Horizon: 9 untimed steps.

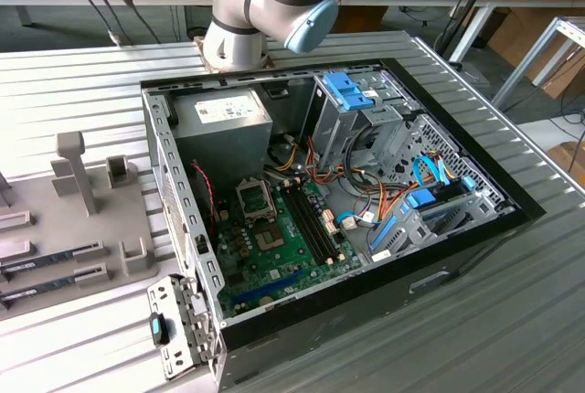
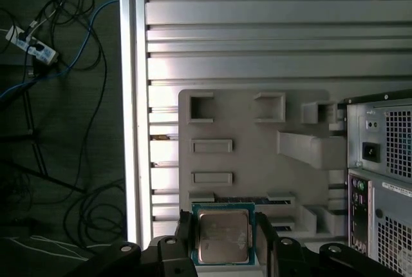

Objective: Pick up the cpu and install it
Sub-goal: 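Pick up the cpu and move it towards the insertion slot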

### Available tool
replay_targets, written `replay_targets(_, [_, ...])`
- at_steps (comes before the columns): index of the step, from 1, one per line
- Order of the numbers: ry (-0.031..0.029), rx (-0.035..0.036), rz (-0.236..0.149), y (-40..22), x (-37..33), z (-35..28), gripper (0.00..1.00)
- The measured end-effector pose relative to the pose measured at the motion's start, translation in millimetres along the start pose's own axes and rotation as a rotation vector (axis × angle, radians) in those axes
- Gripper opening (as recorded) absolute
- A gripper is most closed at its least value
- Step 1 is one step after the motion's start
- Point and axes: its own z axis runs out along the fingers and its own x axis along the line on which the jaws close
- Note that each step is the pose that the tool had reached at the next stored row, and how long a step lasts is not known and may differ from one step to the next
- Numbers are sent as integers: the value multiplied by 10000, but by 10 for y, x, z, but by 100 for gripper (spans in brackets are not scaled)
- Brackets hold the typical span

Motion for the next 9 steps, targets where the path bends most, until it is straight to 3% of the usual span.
replay_targets(9, [0, 0, -1, -2, -2, -43, 47])
